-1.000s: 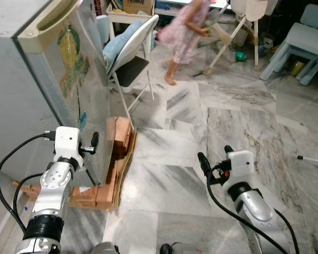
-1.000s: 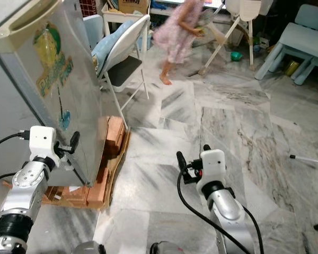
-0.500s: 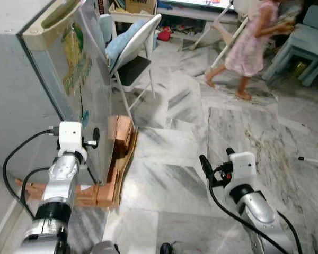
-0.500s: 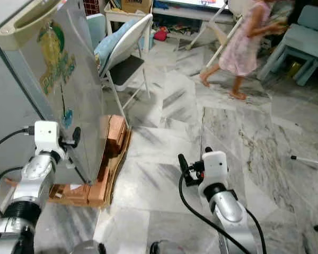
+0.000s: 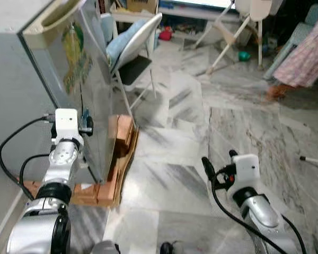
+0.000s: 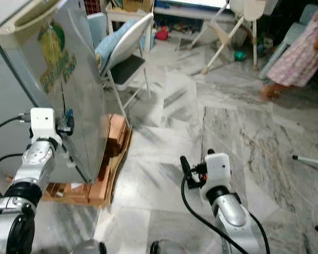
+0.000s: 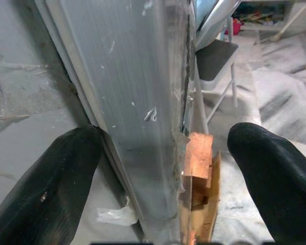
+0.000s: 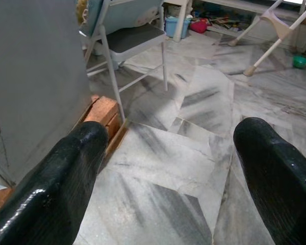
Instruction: Restocking fridge
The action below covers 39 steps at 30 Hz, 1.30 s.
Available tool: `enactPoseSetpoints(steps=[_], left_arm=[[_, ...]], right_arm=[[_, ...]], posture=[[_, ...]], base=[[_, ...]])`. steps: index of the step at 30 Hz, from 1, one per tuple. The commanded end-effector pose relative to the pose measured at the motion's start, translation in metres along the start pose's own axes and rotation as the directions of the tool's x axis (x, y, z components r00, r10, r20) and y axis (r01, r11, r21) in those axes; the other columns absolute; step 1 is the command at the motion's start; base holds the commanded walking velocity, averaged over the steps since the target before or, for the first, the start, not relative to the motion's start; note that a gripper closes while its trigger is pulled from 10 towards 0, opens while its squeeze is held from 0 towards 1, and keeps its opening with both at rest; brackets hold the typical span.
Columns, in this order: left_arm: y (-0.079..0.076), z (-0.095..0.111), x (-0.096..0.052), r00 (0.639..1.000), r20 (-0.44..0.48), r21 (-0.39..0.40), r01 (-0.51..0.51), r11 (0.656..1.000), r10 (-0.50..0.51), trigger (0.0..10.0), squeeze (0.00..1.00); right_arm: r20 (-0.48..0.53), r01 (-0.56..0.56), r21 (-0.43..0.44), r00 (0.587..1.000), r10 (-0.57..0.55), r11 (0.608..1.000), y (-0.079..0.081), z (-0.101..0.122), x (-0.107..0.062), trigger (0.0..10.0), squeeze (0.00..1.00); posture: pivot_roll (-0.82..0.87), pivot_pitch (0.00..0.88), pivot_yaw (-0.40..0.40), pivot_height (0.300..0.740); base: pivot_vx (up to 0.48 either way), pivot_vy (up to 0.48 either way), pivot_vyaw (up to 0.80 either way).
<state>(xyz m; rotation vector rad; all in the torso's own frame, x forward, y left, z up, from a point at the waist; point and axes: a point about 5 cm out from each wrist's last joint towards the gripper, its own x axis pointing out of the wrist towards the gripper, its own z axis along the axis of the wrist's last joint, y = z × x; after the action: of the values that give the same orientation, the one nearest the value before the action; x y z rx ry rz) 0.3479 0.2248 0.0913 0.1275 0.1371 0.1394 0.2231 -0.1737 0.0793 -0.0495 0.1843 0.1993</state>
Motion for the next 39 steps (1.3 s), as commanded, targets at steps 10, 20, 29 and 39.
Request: enactPoseSetpoints(steps=[10, 20, 29, 39], left_arm=[[-0.162, 0.079, -0.029, 0.643, 0.287, 0.09, 0.72, 0.688, -0.71, 10.0, 0.0], [-0.181, 0.058, -0.056, 0.539, 0.257, 0.124, 0.805, 0.581, -0.802, 10.0, 0.0], [-0.044, 0.016, -0.058, 0.838, 0.144, 0.069, 0.523, 0.85, -0.527, 10.0, 0.0], [-0.004, -0.012, -0.102, 0.926, 0.038, 0.093, 0.371, 0.924, -0.376, 10.0, 0.0]], right_arm=[[-0.321, 0.058, -0.067, 0.944, -0.076, 0.996, -0.019, -0.048, -0.012, 10.0, 0.0], [-0.329, 0.023, -0.042, 0.944, -0.035, 0.999, -0.012, -0.049, -0.012, 10.0, 0.0], [-0.193, 0.039, -0.032, 0.98, -0.044, 0.999, -0.011, -0.028, 0.002, 10.0, 0.0], [-0.146, 0.015, 0.001, 0.989, -0.015, 1.0, 0.0, -0.021, 0.017, 10.0, 0.0]], posture=[[-0.07, 0.062, -0.081, 0.74], [-0.08, 0.055, -0.075, 0.74], [0.0, 0.07, -0.036, 0.74], [0.02, 0.076, -0.05, 0.74]], base=[[0.0, 0.0, 0.0], [0.0, 0.0, 0.0], [0.031, 0.0, 0.0], [0.332, -0.303, 0.0]])
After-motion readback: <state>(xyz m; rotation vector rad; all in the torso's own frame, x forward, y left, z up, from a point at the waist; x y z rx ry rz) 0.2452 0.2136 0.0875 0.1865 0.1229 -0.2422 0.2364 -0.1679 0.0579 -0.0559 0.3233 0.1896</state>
